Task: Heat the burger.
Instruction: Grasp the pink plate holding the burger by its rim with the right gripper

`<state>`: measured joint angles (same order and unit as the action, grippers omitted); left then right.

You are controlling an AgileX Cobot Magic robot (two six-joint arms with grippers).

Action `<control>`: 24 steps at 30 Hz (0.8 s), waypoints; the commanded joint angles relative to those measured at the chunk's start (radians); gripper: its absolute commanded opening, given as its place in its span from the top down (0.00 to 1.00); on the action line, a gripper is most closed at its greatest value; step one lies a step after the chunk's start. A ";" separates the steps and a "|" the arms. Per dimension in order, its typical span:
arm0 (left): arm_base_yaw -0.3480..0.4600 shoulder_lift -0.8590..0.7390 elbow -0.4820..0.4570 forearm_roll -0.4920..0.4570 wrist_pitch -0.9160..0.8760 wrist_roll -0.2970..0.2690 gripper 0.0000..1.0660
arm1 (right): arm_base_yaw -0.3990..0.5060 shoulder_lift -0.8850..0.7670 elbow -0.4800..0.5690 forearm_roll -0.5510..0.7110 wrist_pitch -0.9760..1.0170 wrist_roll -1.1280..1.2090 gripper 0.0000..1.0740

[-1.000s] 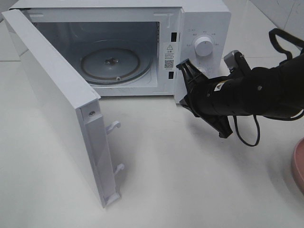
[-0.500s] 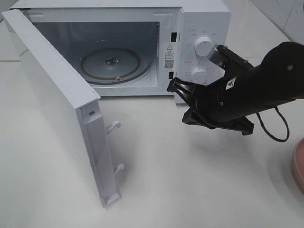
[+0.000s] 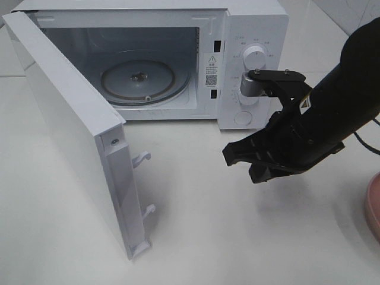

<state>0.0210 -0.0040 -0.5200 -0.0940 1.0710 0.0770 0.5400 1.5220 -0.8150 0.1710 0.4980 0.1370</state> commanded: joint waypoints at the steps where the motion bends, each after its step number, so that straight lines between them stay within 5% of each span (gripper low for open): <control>1: 0.001 -0.018 0.004 0.000 -0.003 -0.001 0.08 | -0.031 -0.034 -0.009 -0.030 0.096 -0.031 0.96; 10: 0.001 -0.018 0.004 0.000 -0.003 -0.001 0.08 | -0.133 -0.050 -0.009 -0.036 0.259 -0.153 0.85; 14: 0.001 -0.018 0.004 0.000 -0.003 -0.001 0.08 | -0.180 -0.050 -0.009 -0.092 0.315 -0.161 0.64; 15: 0.001 -0.018 0.004 0.000 -0.003 -0.001 0.08 | -0.190 -0.052 -0.009 -0.109 0.321 -0.163 0.47; 16: 0.001 -0.018 0.004 0.000 -0.003 -0.001 0.08 | -0.190 -0.052 -0.009 -0.109 0.321 -0.163 0.47; 17: 0.001 -0.018 0.004 0.000 -0.003 -0.001 0.08 | -0.216 -0.052 -0.007 -0.137 0.336 -0.163 0.31; 19: 0.001 -0.018 0.004 0.000 -0.003 -0.001 0.08 | -0.227 -0.055 -0.005 -0.150 0.338 -0.162 0.24; 20: 0.001 -0.018 0.004 0.000 -0.003 -0.001 0.08 | -0.254 -0.057 -0.002 -0.171 0.343 -0.158 0.11; 24: 0.001 -0.018 0.004 0.000 -0.003 -0.001 0.08 | -0.288 -0.057 0.000 -0.182 0.353 -0.158 0.04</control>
<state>0.0210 -0.0040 -0.5200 -0.0940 1.0710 0.0770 0.2570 1.4730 -0.8200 0.0000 0.8350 -0.0060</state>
